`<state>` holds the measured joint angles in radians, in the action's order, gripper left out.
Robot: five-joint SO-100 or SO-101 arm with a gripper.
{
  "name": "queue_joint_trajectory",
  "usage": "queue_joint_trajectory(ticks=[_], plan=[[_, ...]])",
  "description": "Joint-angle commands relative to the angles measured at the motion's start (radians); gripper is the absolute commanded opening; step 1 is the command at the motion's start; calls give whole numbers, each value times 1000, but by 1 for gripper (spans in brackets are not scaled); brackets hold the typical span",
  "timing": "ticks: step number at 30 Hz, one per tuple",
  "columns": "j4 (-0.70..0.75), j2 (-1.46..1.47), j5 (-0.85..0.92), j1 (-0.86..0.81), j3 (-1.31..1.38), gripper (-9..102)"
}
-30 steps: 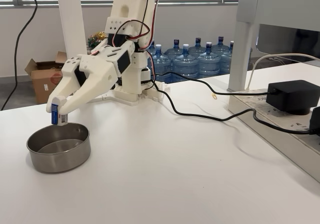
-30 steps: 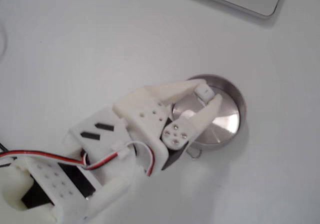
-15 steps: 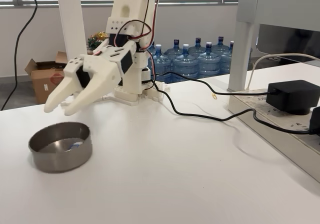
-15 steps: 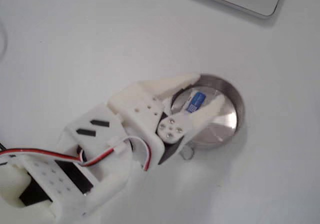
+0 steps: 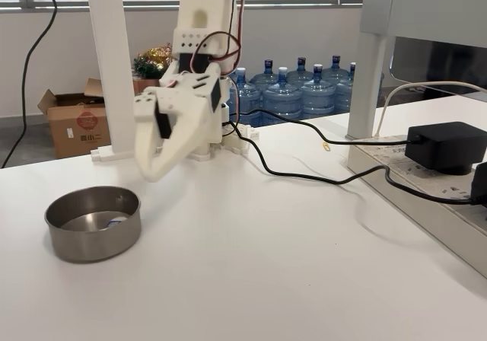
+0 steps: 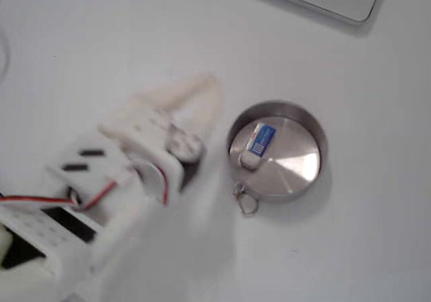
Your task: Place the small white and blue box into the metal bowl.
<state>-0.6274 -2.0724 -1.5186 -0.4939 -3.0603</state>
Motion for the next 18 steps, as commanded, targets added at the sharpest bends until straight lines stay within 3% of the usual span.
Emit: queue_joint_trajectory(ticks=[1,9,13,15,18], plan=[[2,-51,305,183,9,-4],[2,-149,1138,482,-32,-4],[12,-253,1431,581,-109,-4],[104,-356,1502,601,-158,-5],[434,-594,1511,627,-169,-4]])
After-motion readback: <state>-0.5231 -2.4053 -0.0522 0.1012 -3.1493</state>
